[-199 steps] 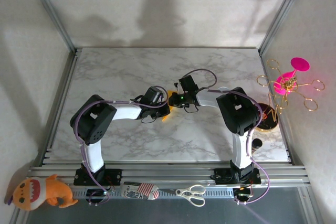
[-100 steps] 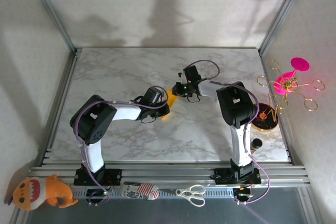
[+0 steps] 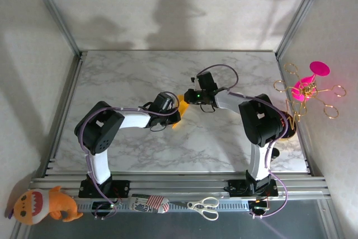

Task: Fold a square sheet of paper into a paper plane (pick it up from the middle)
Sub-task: Fold the wing for the fifth time at the center of the table.

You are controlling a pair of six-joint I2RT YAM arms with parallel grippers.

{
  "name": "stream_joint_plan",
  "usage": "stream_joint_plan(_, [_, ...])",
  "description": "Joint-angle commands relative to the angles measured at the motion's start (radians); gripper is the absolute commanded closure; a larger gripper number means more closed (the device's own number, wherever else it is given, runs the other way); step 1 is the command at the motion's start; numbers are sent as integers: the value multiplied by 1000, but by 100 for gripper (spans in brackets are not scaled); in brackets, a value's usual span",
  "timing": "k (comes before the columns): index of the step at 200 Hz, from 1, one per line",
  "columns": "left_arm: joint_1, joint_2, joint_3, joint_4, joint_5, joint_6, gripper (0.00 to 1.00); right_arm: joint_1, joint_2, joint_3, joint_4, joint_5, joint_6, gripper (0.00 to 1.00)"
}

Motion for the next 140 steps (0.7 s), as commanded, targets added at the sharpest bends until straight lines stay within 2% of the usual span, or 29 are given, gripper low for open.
stream_joint_plan(1, [-10, 37, -23, -169, -18, 20, 100, 3, 19, -21, 13, -2, 23, 87])
stream_joint_plan(46, [-11, 34, -27, -171, -21, 19, 100, -5, 121, 60, -25, 35, 4, 88])
stream_joint_plan(115, [-10, 38, -45, -171, -31, 19, 100, -126, 214, 146, -23, 159, 36, 89])
stream_joint_plan(140, [-11, 36, -49, -169, -32, 19, 100, -136, 214, 187, -21, 192, 35, 89])
